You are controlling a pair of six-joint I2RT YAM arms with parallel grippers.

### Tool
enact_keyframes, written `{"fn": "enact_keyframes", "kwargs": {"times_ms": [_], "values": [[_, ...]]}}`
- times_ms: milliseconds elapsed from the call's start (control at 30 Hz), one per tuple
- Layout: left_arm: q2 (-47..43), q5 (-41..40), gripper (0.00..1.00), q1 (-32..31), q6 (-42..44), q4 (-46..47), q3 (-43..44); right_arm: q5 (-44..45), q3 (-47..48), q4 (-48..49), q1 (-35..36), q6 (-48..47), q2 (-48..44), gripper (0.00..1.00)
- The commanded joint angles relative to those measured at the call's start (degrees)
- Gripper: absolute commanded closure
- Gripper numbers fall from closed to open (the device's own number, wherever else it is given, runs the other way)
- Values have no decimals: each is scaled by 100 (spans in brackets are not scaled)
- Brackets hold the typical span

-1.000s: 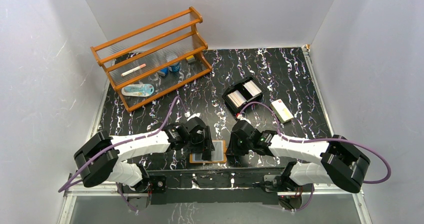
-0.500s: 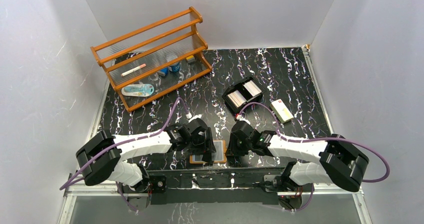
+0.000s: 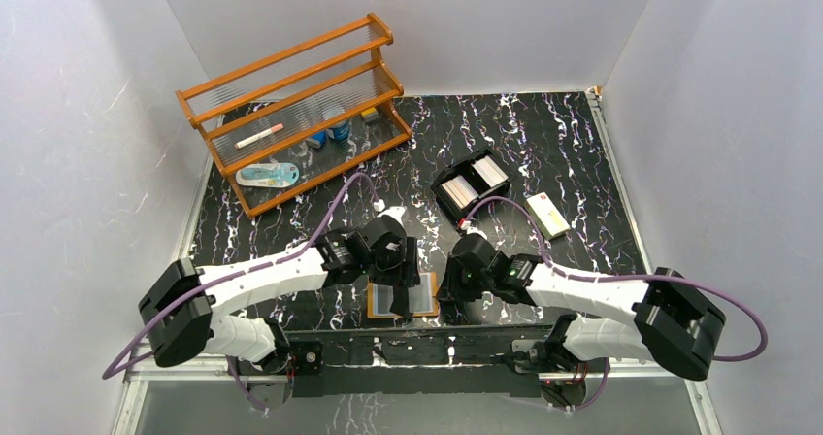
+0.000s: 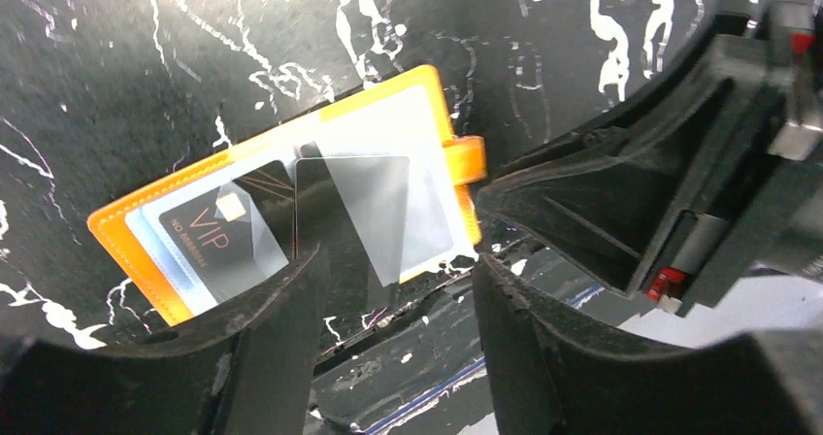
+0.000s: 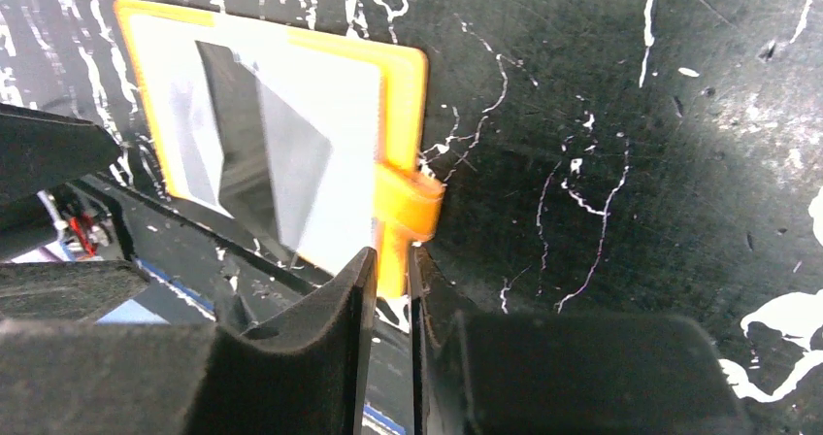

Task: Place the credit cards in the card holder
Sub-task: Insert the credit card into the card holder.

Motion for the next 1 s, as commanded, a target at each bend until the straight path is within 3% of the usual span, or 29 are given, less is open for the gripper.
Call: {"fn": "enact_keyframes", "kwargs": {"times_ms": [0,167,467,667,800,967], "values": [[-224,89,49,-32,710,-659,264,167,124,-136,56,74,-360,73],[4,276,65,-23,26,-1183,311,242,175,-170,58,28,-392,72],[-207,606,52,46,-380,-558,-185,-42,135,183,179,131,-296,71],[-161,1091,54,38,1581,-762,226,183,169,62,267,115,-316,70],[-548,1407,51,21,3462,-752,177,363,183,-77,268,28,-378,68],[-548,1727,44,16,4528,-879,180,509,247,-155,268,-107,-451,67]]}}
